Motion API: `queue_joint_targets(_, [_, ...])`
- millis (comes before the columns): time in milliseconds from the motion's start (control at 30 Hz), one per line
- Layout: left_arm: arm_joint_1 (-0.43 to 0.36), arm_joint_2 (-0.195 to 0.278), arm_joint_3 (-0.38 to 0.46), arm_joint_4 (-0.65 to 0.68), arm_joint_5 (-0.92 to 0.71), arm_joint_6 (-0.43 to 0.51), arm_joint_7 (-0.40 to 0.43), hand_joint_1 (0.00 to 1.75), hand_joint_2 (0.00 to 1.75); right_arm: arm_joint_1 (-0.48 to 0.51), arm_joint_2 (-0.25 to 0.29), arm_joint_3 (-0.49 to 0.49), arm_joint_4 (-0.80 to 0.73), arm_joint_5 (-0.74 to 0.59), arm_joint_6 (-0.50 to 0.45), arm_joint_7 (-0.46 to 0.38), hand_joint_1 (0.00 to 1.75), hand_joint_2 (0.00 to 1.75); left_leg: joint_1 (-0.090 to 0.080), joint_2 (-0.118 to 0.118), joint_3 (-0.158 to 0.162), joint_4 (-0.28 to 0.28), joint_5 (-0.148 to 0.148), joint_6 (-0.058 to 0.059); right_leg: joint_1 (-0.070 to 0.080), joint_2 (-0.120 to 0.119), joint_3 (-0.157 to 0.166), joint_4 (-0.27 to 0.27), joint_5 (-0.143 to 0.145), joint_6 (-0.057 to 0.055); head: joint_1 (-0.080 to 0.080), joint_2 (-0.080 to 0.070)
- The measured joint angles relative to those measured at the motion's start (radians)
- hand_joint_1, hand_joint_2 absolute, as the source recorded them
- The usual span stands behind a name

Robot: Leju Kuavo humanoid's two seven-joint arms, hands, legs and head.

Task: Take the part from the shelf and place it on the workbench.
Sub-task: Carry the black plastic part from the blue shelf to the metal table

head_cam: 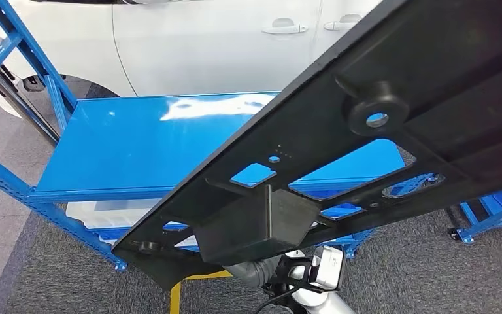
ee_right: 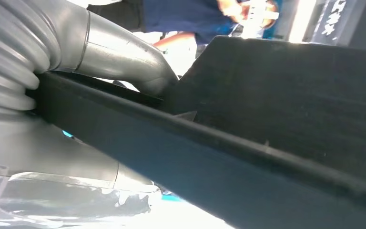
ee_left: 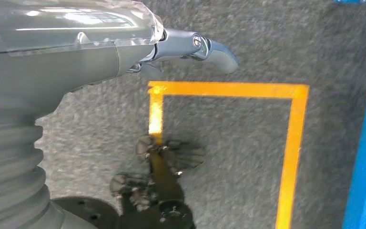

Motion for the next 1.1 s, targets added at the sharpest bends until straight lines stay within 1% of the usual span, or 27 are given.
queue_joint_targets(33, [0.001,0.0,0.0,0.0,0.001,0.001,0.004,0.0,1.75,-0.001,0.003,0.001,0.0,-0.003,0.003,0.0,1.75,1.75,0.002,-0.001,-0.015,0.042,-0.044,-0.004,-0.002,-0.002,-0.013,-0.002,0.013,-0.006,0.0,0.0])
queue_joint_targets(100, [0.002,0.0,0.0,0.0,0.001,0.003,0.012,0.0,1.75,-0.001,0.008,0.001,0.0,-0.008,0.007,0.0,1.75,1.75,0.005,-0.001,-0.049,0.171,-0.144,-0.012,0.001,-0.003,-0.043,-0.001,0.036,-0.011,0.0,0.0])
queue_joint_targets(133, [0.003,0.0,0.0,0.0,0.001,0.004,0.016,0.0,1.75,0.0,0.009,0.001,0.0,-0.008,0.009,0.0,1.75,1.75,0.006,-0.001,-0.058,0.231,-0.168,-0.015,0.003,-0.003,-0.058,0.001,0.048,-0.01,0.0,0.0])
queue_joint_targets(167, [0.003,0.0,0.0,0.0,0.001,0.006,0.021,0.0,1.75,0.002,0.009,0.001,0.0,-0.008,0.01,0.0,1.75,1.75,0.007,-0.001,-0.054,0.265,-0.17,-0.017,0.004,-0.003,-0.074,0.003,0.058,-0.009,0.0,0.0])
queue_joint_targets(200, [0.004,0.0,0.001,0.0,0.001,0.009,0.029,0.0,1.75,0.004,0.009,0.001,0.0,-0.008,0.011,0.0,1.75,1.75,0.007,-0.001,-0.033,0.265,-0.151,-0.017,0.005,-0.004,-0.09,0.007,0.068,-0.008,0.0,0.0])
queue_joint_targets(233, [0.004,0.001,0.001,0.0,0.0,0.013,0.038,0.0,1.75,0.005,0.009,0.001,0.0,-0.007,0.012,0.0,1.75,1.75,0.007,-0.001,0.006,0.228,-0.125,-0.016,0.005,-0.003,-0.105,0.011,0.077,-0.005,0.0,0.0])
queue_joint_targets(267, [0.003,0.001,0.001,0.0,0.0,0.019,0.049,0.0,1.75,0.005,0.009,0.001,-0.001,-0.006,0.012,0.0,1.75,1.75,0.007,-0.001,0.061,0.162,-0.108,-0.013,0.005,-0.003,-0.119,0.016,0.086,-0.002,0.0,0.0])
queue_joint_targets(333, [0.001,0.004,0.001,0.0,-0.001,0.029,0.069,0.0,1.75,0.006,0.009,0.0,-0.003,-0.005,0.012,0.0,1.75,1.75,0.003,-0.003,0.162,0.016,-0.113,-0.002,0.007,-0.002,-0.135,0.022,0.102,0.007,0.0,0.0])
queue_joint_targets(367, [0.001,0.005,0.002,0.0,-0.002,0.034,0.077,0.0,1.75,0.007,0.009,-0.001,-0.005,-0.005,0.012,0.0,1.75,1.75,0.001,-0.005,0.188,-0.028,-0.122,0.003,0.007,-0.002,-0.138,0.023,0.11,0.013,0.0,0.0])
queue_joint_targets(433, [0.003,0.011,0.004,0.0,-0.004,0.041,0.091,0.0,1.75,0.01,0.008,-0.004,-0.006,-0.005,0.014,0.0,1.75,1.75,-0.003,-0.006,0.185,-0.046,-0.115,0.017,0.007,-0.001,-0.142,0.019,0.127,0.026,0.0,0.0])
queue_joint_targets(467, [0.005,0.014,0.005,0.0,-0.004,0.043,0.096,0.0,1.75,0.013,0.008,-0.008,-0.006,-0.006,0.017,0.0,1.75,1.75,-0.002,-0.004,0.176,-0.049,-0.105,0.024,0.005,0.001,-0.15,0.024,0.122,0.032,0.0,0.0])
queue_joint_targets(500, [0.005,0.017,0.005,0.0,-0.005,0.044,0.101,0.0,1.75,0.017,0.007,-0.014,-0.006,-0.007,0.022,0.0,1.75,1.75,-0.001,-0.001,0.164,-0.05,-0.093,0.033,0.004,0.002,-0.161,0.041,0.099,0.038,0.0,0.0])
queue_joint_targets(533, [0.006,0.02,0.006,0.0,-0.006,0.043,0.103,0.0,1.75,0.021,0.006,-0.021,-0.006,-0.008,0.027,0.0,1.75,1.75,0.001,0.001,0.15,-0.052,-0.079,0.039,0.002,0.003,-0.178,0.079,0.056,0.043,0.0,0.0])
queue_joint_targets(600, [0.007,0.025,0.006,0.0,-0.008,0.041,0.106,0.0,1.75,0.028,0.005,-0.032,-0.006,-0.008,0.04,0.0,1.75,1.75,0.0,0.004,0.119,-0.051,-0.053,0.047,-0.003,0.004,-0.215,0.208,-0.051,0.052,0.0,0.0])
queue_joint_targets(633, [0.007,0.026,0.007,0.0,-0.008,0.04,0.106,0.0,1.75,0.032,0.005,-0.035,-0.006,-0.008,0.045,0.0,1.75,1.75,-0.001,0.005,0.103,-0.05,-0.041,0.047,-0.004,0.004,-0.227,0.274,-0.082,0.056,0.0,0.0])
queue_joint_targets(667, [0.008,0.026,0.007,0.0,-0.008,0.039,0.106,0.0,1.75,0.036,0.004,-0.039,-0.006,-0.008,0.05,0.0,1.75,1.75,-0.002,0.005,0.086,-0.048,-0.029,0.046,-0.005,0.004,-0.226,0.316,-0.086,0.058,0.0,0.0])
queue_joint_targets(700, [0.009,0.027,0.007,0.0,-0.008,0.039,0.106,0.0,1.75,0.04,0.004,-0.042,-0.006,-0.008,0.055,0.0,1.75,1.75,-0.002,0.005,0.069,-0.045,-0.019,0.045,-0.006,0.003,-0.208,0.323,-0.07,0.058,0.0,0.0])
queue_joint_targets(733, [0.009,0.026,0.007,0.0,-0.008,0.039,0.105,0.0,1.75,0.042,0.004,-0.045,-0.006,-0.006,0.059,0.0,1.75,1.75,-0.003,0.005,0.053,-0.042,-0.01,0.043,-0.006,0.003,-0.17,0.291,-0.042,0.057,0.0,0.0])
queue_joint_targets(767, [0.01,0.026,0.008,0.0,-0.008,0.04,0.105,0.0,1.75,0.043,0.005,-0.046,-0.006,-0.004,0.062,0.0,1.75,1.75,-0.003,0.005,0.04,-0.037,-0.003,0.041,-0.005,0.003,-0.115,0.228,-0.02,0.054,0.0,0.0])
queue_joint_targets(800, [0.01,0.025,0.008,0.0,-0.008,0.041,0.104,0.0,1.75,0.043,0.006,-0.047,-0.006,-0.002,0.063,0.0,1.75,1.75,-0.004,0.005,0.029,-0.033,0.003,0.037,-0.003,0.003,-0.053,0.146,-0.017,0.049,0.0,0.0])
queue_joint_targets(833, [0.01,0.024,0.008,0.0,-0.008,0.042,0.105,0.0,1.75,0.043,0.008,-0.047,-0.006,0.001,0.064,0.0,1.75,1.75,-0.004,0.004,0.024,-0.029,0.009,0.033,-0.001,0.002,-0.003,0.077,-0.024,0.042,0.0,0.0])
queue_joint_targets(867, [0.01,0.023,0.008,0.0,-0.008,0.044,0.106,0.0,1.75,0.044,0.01,-0.047,-0.006,0.004,0.063,0.0,1.75,1.75,-0.004,0.004,0.022,-0.027,0.014,0.027,0.002,0.002,0.03,0.028,-0.037,0.035,0.0,0.0])
queue_joint_targets(900, [0.01,0.022,0.008,0.0,-0.007,0.045,0.108,0.0,1.75,0.044,0.011,-0.048,-0.006,0.006,0.062,0.0,1.75,1.75,-0.004,0.004,0.022,-0.027,0.021,0.021,0.005,0.002,0.044,0.002,-0.047,0.027,0.0,0.0])
queue_joint_targets(967, [0.011,0.022,0.009,0.0,-0.007,0.048,0.111,0.0,1.75,0.045,0.012,-0.048,-0.006,0.009,0.061,-0.001,1.75,1.75,-0.002,0.004,0.021,-0.028,0.029,0.008,0.004,0.001,0.04,-0.008,-0.034,0.012,0.0,0.0])
queue_joint_targets(1000, [0.011,0.022,0.009,0.0,-0.007,0.05,0.112,0.0,1.75,0.045,0.012,-0.048,-0.006,0.01,0.061,-0.001,1.75,1.75,-0.001,0.003,0.015,-0.017,0.017,0.003,0.002,-0.001,0.034,-0.011,-0.024,0.004,0.0,0.0])
queue_joint_targets(1033, [0.012,0.021,0.009,0.0,-0.007,0.052,0.116,0.0,1.75,0.046,0.013,-0.048,-0.006,0.01,0.061,-0.001,1.75,1.75,0.0,0.002,0.002,0.013,-0.012,-0.003,-0.001,-0.002,0.028,-0.015,-0.014,-0.002,0.0,0.0])
queue_joint_targets(1100, [0.013,0.02,0.011,0.0,-0.006,0.058,0.127,0.0,1.75,0.047,0.016,-0.048,-0.006,0.009,0.061,-0.001,1.75,1.75,0.005,0.002,-0.042,0.134,-0.101,-0.013,-0.002,-0.003,0.009,-0.015,0.003,-0.008,0.0,0.0])
